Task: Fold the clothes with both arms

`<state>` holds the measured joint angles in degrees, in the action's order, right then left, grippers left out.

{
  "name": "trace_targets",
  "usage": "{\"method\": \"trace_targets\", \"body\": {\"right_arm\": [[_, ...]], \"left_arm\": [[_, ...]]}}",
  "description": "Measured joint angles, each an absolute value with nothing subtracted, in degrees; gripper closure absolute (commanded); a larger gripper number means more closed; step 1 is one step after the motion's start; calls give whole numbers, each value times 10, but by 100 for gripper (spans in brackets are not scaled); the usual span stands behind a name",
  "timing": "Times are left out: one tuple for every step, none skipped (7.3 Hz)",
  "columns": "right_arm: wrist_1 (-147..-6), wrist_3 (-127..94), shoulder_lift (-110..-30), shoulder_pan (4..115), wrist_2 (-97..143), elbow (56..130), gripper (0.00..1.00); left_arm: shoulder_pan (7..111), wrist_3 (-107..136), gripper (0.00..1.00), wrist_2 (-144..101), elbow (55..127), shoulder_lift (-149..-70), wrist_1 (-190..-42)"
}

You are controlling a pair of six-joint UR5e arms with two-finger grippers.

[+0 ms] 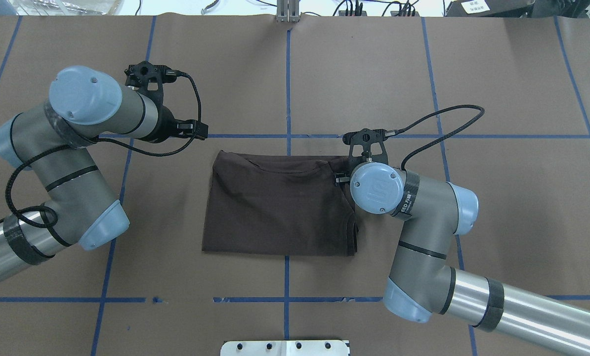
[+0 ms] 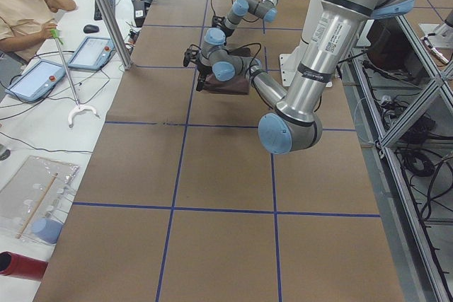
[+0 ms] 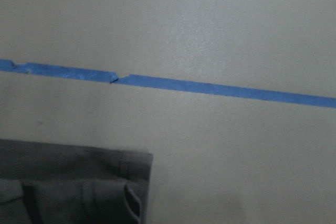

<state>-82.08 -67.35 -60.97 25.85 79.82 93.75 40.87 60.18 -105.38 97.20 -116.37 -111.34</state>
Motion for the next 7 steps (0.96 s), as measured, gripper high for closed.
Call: {"method": "trace_targets", "body": {"right_arm": [[-820,-670,-604,272,797,924,0],[-819,-669,-591,292,798,900,0],[-818,-670,-568,316,804,865,0],[-816,-671,-545,341,823,835,0],[-809,-670,-533,368,870,823,0],[-794,-660,-531,397,940,830,0],[-782,-633,-554,428,1013,860,0]], "left_arm": [[409,603,0,-1054,972,-1164,-1114],[408,606,0,-1054,972,-1164,-1114],[407,612,0,-1054,972,-1164,-1114],[406,617,0,-1054,971,-1164,-1114],[405,625,0,-1054,971,-1164,-1115],[405,628,0,-1055,973,-1164,-1116],[406,628,0,-1057,979,-1162,-1117]]}}
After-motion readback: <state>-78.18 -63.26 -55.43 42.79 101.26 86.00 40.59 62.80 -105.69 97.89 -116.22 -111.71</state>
